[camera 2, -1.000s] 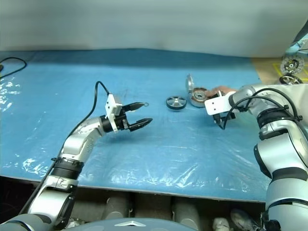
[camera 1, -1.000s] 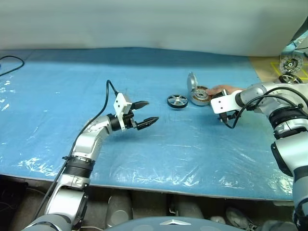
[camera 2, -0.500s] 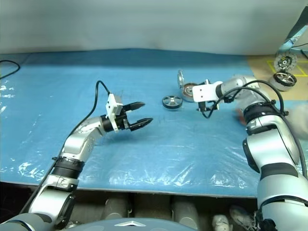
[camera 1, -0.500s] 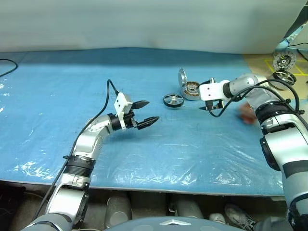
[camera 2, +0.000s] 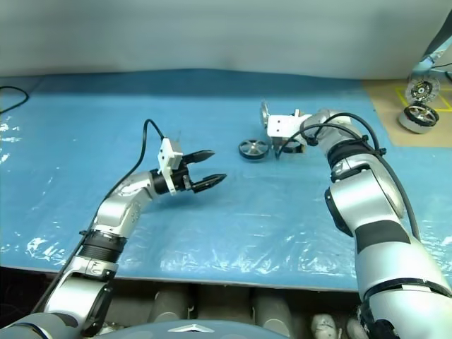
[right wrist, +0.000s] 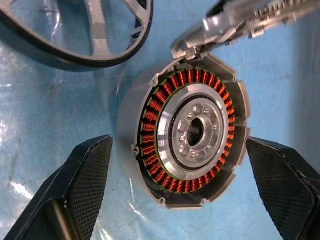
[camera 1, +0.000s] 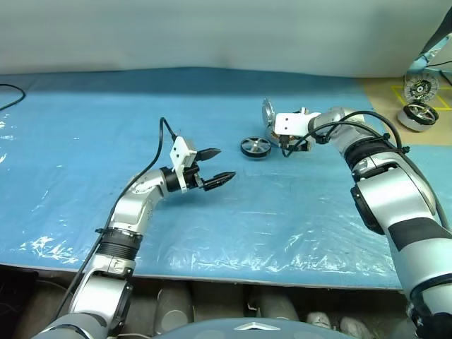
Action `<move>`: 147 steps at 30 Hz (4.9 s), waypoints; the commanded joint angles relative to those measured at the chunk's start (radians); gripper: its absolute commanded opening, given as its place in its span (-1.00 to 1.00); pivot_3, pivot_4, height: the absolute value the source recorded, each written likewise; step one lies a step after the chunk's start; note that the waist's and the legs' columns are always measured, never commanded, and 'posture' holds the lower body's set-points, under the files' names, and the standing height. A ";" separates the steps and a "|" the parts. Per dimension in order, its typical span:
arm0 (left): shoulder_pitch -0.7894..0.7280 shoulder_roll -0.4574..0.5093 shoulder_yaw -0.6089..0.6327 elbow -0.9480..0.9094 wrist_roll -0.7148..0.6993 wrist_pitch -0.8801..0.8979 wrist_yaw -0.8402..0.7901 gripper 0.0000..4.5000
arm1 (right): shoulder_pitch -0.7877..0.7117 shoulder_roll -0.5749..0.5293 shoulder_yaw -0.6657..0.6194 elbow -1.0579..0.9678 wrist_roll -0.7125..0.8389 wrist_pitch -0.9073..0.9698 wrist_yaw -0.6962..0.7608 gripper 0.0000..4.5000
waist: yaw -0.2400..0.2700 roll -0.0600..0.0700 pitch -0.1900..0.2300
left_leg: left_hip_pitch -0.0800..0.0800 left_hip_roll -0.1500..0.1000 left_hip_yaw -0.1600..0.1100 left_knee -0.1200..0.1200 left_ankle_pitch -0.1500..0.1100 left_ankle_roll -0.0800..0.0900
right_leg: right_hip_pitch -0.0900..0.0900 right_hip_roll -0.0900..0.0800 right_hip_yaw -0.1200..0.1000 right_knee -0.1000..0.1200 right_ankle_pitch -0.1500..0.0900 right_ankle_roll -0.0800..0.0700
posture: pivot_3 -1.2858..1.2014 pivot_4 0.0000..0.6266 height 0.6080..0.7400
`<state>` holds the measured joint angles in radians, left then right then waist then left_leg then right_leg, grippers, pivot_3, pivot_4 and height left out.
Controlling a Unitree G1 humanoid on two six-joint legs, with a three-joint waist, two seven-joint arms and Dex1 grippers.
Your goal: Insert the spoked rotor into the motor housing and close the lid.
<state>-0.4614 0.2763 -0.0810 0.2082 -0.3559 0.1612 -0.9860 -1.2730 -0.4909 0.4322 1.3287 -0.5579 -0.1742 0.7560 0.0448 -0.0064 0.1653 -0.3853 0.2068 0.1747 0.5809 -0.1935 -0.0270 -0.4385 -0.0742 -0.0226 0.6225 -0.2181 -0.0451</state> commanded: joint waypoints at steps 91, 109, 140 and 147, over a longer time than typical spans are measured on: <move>0.062 0.019 0.007 -0.109 -0.002 0.038 0.064 1.00 | -0.093 -0.055 -0.064 -0.053 0.100 -0.142 0.314 0.17 | -0.001 0.003 0.003 | 0.000 0.001 0.000 0.000 0.004 0.000 | -0.001 0.000 0.000 0.001 0.002 -0.004 | 0.03 -0.52 1.00; 0.035 0.014 0.008 -0.061 0.005 0.019 0.053 1.00 | -0.045 -0.057 -0.012 -0.016 0.020 -0.119 0.265 0.17 | -0.003 0.003 0.003 | 0.000 0.000 0.000 0.001 0.004 0.001 | -0.001 0.000 0.000 0.001 0.002 -0.004 | 0.03 -0.52 1.00; 0.066 0.003 -0.001 -0.087 0.009 0.019 0.082 1.00 | 0.030 -0.008 0.046 0.024 -0.059 -0.062 0.150 -0.13 | 0.001 0.003 0.003 | 0.001 0.000 0.000 0.001 0.004 0.000 | 0.001 0.000 0.000 0.001 0.002 -0.004 | 0.03 -0.52 1.00; 0.071 0.001 -0.002 -0.091 0.011 0.018 0.084 1.00 | 0.035 -0.056 -0.011 -0.011 0.006 -0.035 0.249 -0.13 | 0.007 0.003 0.003 | 0.001 0.000 0.000 0.001 0.004 0.000 | 0.001 0.000 0.000 0.001 0.002 -0.004 | 0.03 -0.52 1.00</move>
<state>-0.3900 0.2763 -0.0855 0.1537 -0.3438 0.1958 -0.9060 -1.2542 -0.5186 0.4362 1.3163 -0.5762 -0.2278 0.9604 0.0517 -0.0038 0.1681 -0.3843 0.2073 0.1748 0.5818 -0.1898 -0.0266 -0.4377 -0.0748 -0.0229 0.6238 -0.2158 -0.0489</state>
